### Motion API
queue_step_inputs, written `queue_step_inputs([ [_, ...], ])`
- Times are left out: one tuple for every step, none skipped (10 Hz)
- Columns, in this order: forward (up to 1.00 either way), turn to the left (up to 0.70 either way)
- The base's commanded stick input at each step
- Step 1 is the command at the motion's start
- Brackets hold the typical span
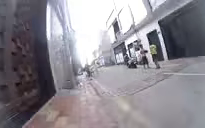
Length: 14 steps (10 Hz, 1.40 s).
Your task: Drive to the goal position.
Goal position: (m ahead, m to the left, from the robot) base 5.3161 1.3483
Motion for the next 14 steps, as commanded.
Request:
queue_step_inputs([
  [1.00,0.00],
  [1.00,0.00],
  [1.00,0.00],
  [1.00,0.00],
  [1.00,0.00],
  [1.00,0.00],
  [1.00,0.00],
  [1.00,0.00],
  [1.00,0.00],
  [1.00,0.00],
  [1.00,0.00],
  [1.00,0.00],
  [1.00,0.00],
  [1.00,0.00],
])
